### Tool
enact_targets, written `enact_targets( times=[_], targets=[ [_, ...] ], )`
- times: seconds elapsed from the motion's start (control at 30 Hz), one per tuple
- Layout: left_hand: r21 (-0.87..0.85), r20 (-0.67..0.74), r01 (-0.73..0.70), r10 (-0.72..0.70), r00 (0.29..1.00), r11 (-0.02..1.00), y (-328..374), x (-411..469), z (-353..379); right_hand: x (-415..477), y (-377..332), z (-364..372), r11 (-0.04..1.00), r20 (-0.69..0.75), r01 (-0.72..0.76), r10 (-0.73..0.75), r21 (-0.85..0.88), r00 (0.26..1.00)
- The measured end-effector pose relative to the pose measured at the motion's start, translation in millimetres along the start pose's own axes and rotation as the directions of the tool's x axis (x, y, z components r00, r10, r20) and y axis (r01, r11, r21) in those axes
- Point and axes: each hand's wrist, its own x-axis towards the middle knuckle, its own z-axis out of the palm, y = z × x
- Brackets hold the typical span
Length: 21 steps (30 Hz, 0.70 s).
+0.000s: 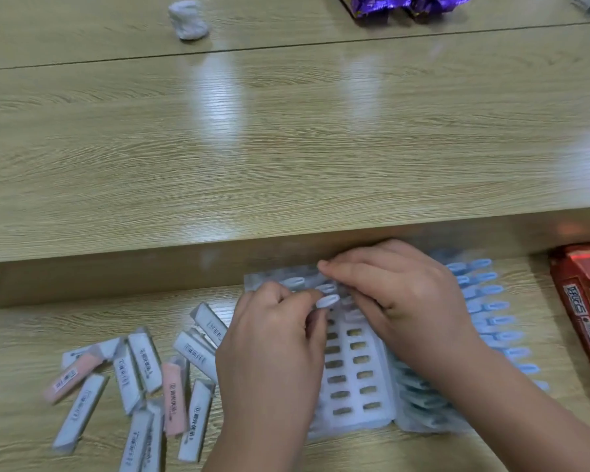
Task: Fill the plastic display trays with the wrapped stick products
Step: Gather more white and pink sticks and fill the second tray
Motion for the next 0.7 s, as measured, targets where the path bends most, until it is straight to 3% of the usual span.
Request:
enact_targets(
  times=[0.2, 0.33, 0.5, 0.7],
  targets=[
    [0.032, 0.013, -0.023, 0.023, 1.0, 0.999, 1, 3, -3, -1, 0, 4, 0.997, -0.059, 0.007, -0.011, -0.073, 0.998],
    [0.168, 0.063, -0.055, 0.045, 0.997, 0.984, 5, 5, -2, 3, -1, 3, 0.997, 0.002, -0.002, 0.002, -0.08, 1.0],
    [0.323, 0.106, 0.02, -0.057, 0.993, 0.946, 13, 6, 5, 0, -4, -1, 0.997, 0.095, 0.016, -0.009, -0.073, 0.995],
    [0.386, 0.088, 0.052, -0.093, 0.992, 0.921, 18, 10, 10, -1, -6, -3, 0.998, 0.146, -0.051, 0.054, -0.029, 0.988]
  ],
)
